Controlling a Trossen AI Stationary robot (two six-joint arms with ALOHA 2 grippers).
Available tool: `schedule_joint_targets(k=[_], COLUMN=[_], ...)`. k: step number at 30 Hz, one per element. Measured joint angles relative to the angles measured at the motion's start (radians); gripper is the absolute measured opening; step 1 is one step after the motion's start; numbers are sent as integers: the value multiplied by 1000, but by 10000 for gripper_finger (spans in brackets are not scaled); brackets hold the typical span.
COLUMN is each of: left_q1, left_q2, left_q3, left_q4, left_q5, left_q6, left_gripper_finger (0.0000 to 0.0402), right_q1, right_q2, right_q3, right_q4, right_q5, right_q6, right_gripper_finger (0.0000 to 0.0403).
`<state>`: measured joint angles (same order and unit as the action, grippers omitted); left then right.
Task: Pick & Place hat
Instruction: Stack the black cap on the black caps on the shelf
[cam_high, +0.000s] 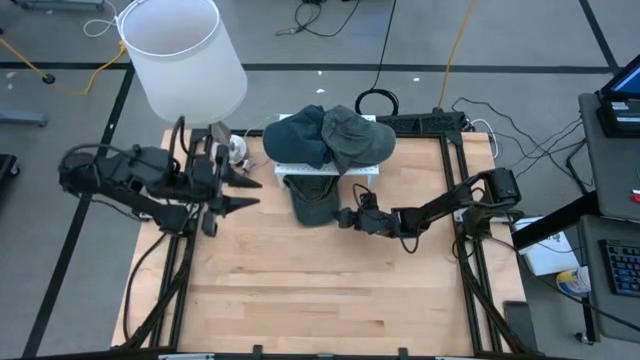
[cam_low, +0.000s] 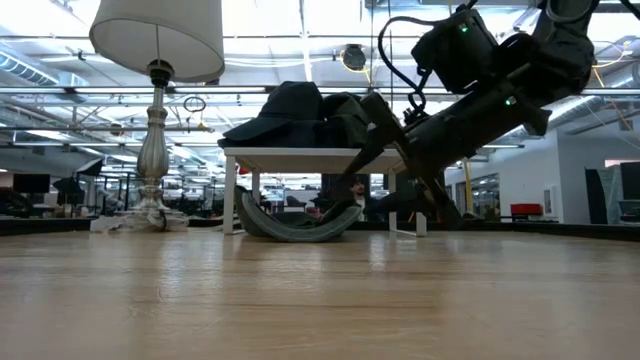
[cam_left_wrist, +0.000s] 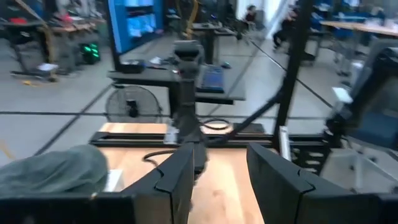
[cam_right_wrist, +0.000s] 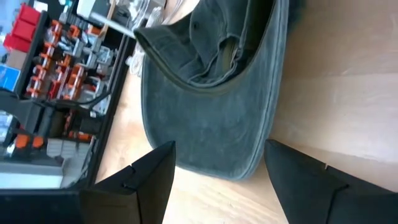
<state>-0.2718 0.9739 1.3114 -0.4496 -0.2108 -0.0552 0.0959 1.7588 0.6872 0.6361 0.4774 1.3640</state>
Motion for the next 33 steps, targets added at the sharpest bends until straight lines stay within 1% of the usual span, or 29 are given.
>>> schedule_joint_targets(k=[5,8,12,16,20,22,28,31,33], left_q1=[60,73,75,75,75,75,75,75,75], left_q2=[-131,-213,-319,-396,-455,-478,-518,-519,-518], left_q3=[-211,-345,-509,-627,-714,-748,-805,-812,-813], left_q4=[126,234,355,417,454,480,486,484,481], left_q5=[0,1,2,1,-15,-26,-27,-27,-27], left_q6=[40,52,18,-26,-58,-79,-116,-132,-130], left_gripper_finger=[152,152,152,152,152,152,152,152,152], right_q1=[-13,-22,-31,-43,-56,-62,-90,-98,-97], right_q2=[0,0,0,0,0,0,1,28,53], right_q3=[0,0,0,16,51,59,60,60,59], right_q4=[0,0,1,-15,-110,-129,-177,-150,-105], right_q5=[0,-2,-5,-6,-6,-6,-9,-13,-54], right_q6=[13,12,7,-9,-26,-34,-19,0,-12], right_gripper_finger=[238,238,238,238,238,238,238,238,237])
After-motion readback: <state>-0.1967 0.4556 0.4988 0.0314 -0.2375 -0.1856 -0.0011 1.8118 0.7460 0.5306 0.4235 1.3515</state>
